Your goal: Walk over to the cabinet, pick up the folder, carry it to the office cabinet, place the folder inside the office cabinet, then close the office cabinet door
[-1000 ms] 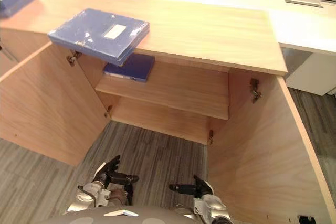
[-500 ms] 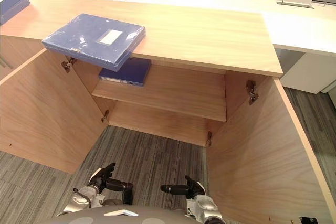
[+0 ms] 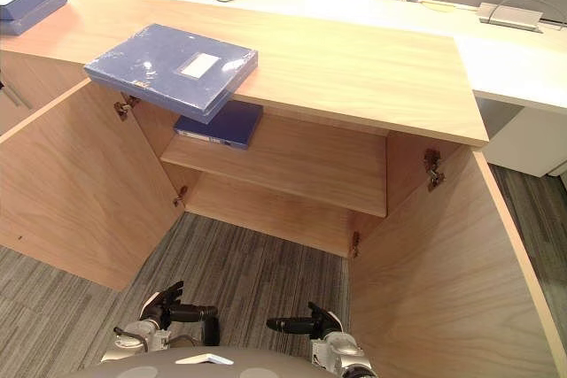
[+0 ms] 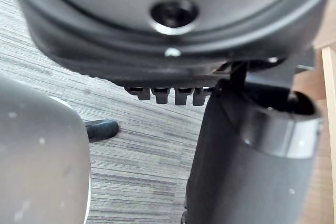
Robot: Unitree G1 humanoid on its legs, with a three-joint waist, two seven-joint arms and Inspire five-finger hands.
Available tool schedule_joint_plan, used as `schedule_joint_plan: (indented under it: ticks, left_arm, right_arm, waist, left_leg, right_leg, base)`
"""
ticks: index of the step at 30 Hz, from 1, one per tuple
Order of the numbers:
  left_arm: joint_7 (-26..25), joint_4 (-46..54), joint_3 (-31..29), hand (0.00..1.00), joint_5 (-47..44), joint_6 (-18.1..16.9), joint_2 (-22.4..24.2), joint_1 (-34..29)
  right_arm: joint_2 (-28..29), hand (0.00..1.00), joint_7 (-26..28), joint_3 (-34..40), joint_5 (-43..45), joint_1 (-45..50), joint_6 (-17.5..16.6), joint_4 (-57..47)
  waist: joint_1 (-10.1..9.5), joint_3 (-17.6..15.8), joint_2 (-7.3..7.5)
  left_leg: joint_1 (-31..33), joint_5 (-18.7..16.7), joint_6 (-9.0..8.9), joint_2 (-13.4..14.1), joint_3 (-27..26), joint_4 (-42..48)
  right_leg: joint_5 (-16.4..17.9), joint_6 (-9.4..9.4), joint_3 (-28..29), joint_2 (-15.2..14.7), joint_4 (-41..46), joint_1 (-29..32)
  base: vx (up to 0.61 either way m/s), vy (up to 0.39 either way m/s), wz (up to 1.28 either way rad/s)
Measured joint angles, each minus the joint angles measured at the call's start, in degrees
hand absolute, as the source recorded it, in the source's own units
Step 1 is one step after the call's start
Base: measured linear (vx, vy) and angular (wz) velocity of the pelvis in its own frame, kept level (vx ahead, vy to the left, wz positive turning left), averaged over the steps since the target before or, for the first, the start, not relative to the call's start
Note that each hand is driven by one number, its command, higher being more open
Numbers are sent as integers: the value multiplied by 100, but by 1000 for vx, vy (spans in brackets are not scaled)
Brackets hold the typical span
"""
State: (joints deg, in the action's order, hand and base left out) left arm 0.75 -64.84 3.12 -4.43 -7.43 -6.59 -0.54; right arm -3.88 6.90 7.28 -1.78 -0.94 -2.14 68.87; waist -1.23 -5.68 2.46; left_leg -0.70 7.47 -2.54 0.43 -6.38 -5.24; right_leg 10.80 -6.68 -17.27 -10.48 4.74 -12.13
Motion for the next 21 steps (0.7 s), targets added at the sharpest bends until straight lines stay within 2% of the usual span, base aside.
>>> schedule_joint_plan:
  ticks: [13,21]
  left_arm:
    - [74,-38,-91,100,6,-2,-30,6]
    - [128,-95,-59,100,81,-1,-54,6]
  right_arm:
    - [35,100,17,-8,3,-2,-7,14]
    - [36,100,54,-116,3,-7,-71,10]
  waist:
    - [15,-18,98]
    - [98,-10,128]
  left_leg:
    - [-91,-12,-23,7,-36,-1]
    - [-173,-64,-49,16,-148,-3]
  right_leg:
    - [9,-7,47,-3,5,-66]
    - [34,-18,184,-26,2,-65]
  base:
    - [-2,0,-2]
    - [-7,1,-8]
